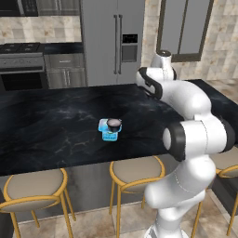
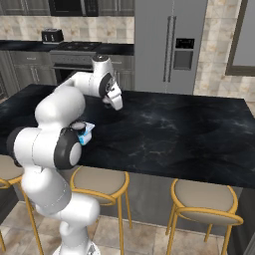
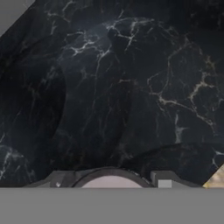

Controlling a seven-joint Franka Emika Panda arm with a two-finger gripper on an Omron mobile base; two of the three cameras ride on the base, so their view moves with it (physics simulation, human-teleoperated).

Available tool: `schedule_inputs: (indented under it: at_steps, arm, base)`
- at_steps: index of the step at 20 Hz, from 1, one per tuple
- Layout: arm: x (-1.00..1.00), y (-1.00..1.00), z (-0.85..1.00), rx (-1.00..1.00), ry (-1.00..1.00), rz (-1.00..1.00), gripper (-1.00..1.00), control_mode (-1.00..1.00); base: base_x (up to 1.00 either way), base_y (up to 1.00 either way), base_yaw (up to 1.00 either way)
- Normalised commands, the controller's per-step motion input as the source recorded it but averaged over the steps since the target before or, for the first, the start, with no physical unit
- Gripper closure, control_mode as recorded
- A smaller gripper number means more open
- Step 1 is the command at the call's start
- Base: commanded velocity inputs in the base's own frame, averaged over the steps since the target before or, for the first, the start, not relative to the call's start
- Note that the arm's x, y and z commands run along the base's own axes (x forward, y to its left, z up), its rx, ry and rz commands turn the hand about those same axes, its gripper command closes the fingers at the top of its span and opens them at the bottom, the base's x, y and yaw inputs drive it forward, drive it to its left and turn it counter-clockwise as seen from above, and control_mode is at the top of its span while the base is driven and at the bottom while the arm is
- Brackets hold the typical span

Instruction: Stack the yogurt containers by placing the smaller containers on top of the larger containers.

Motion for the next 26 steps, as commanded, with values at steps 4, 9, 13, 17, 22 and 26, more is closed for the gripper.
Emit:
schedule_inputs:
  at_steps: [4, 9, 13, 17, 22, 26]
  arm:
    - [-0.09, 0.53, 0.32, 0.0, 0.0, 0.03, 1.0, -1.0]
    - [-0.11, 0.52, 0.23, 0.0, 0.0, 0.04, 1.0, -1.0]
    - [-0.17, 0.51, 0.22, 0.0, 0.0, 0.03, 1.0, -1.0]
    - [-0.19, 0.37, 0.2, 0.0, -0.02, 0.05, 1.0, -1.0]
    - [-0.14, 0.42, 0.15, 0.0, 0.0, 0.05, 1.0, -1.0]
    - [-0.11, 0.44, 0.09, 0.0, 0.0, 0.05, 1.0, -1.0]
  base:
    - [0.0, 0.0, 0.0]
    - [0.0, 0.0, 0.0]
    - [0.0, 0.0, 0.0]
    - [0.0, 0.0, 0.0]
    - [0.0, 0.0, 0.0]
    - [0.0, 0.0, 0.0]
